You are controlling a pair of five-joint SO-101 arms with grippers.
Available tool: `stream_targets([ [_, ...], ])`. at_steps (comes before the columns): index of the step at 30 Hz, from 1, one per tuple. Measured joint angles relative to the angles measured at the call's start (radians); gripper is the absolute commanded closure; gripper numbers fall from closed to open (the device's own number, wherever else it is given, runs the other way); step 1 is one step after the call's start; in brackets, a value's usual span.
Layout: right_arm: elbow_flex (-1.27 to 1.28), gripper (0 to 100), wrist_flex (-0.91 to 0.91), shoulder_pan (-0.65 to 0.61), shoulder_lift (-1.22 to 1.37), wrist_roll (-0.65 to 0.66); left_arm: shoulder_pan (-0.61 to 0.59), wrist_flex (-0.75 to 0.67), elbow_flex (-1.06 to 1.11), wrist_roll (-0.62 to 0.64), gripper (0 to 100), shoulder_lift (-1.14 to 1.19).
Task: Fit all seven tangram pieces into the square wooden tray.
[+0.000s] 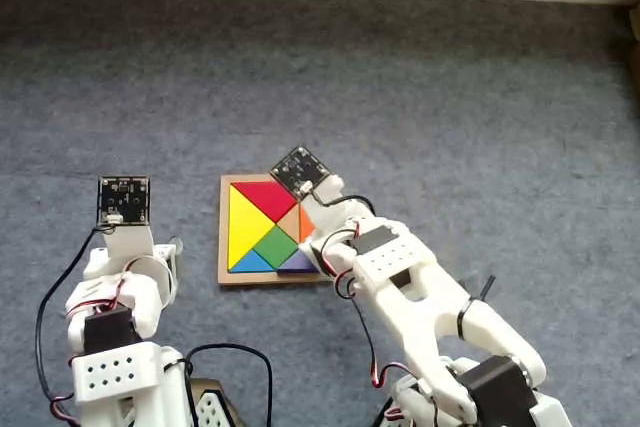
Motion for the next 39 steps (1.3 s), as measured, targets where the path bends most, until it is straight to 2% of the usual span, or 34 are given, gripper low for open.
stream_targets([
  [8,0.048,99.5,0.017,-0.002,-0.117,0.005,0.000,0.000,0.000,0.000,79,0.000],
  [19,0.227,99.5,0.011,-0.129,-0.264,-0.054,0.000,0.000,0.000,0.000,79,0.000],
  [24,0.230,99.5,0.011,-0.135,-0.272,-0.060,0.000,0.000,0.000,0.000,79,0.000],
  [30,0.256,99.5,-0.081,-0.048,-0.247,-0.060,0.000,0.000,0.000,0.000,79,0.000],
  [39,0.175,99.5,-0.210,0.041,0.000,-0.061,0.000,0.000,0.000,0.000,79,0.000],
])
